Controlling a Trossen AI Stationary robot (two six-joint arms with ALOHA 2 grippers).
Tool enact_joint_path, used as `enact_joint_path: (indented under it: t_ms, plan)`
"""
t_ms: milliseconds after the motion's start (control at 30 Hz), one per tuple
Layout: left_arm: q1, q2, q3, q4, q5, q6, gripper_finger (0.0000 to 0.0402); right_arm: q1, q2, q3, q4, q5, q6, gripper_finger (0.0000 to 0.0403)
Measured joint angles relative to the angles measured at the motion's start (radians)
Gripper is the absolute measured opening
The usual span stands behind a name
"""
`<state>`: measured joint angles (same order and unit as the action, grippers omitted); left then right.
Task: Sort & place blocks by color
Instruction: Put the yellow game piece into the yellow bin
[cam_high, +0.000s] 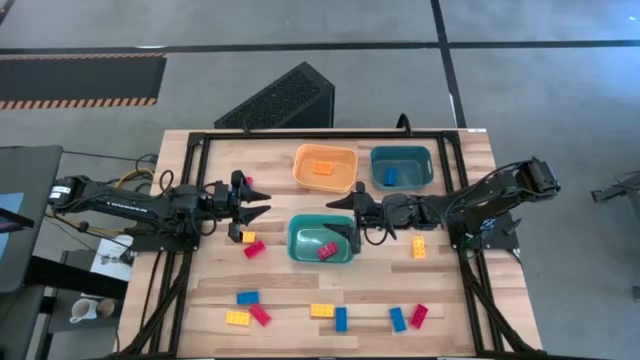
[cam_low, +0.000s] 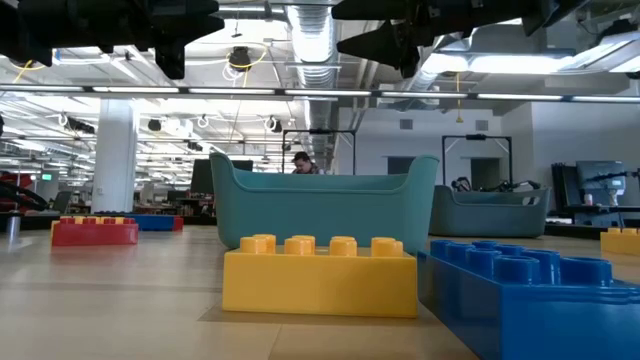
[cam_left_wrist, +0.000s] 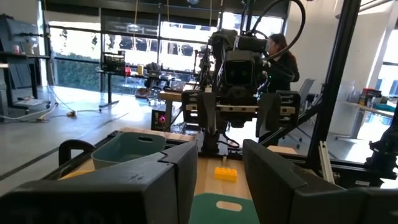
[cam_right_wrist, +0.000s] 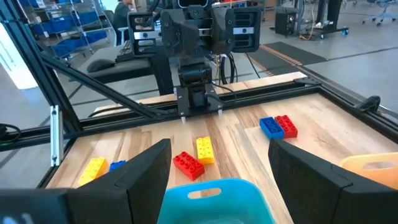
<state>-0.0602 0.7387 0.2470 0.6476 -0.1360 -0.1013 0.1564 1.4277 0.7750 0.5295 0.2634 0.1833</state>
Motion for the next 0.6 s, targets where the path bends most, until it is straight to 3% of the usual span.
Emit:
enact_joint_path:
  t_ms: [600]
  plan:
    - [0.0,0.0,0.0,-0.003,0.001,0.011,0.0116,0.003,0.001,0.0,-0.021,0.0,0.011,0.0291]
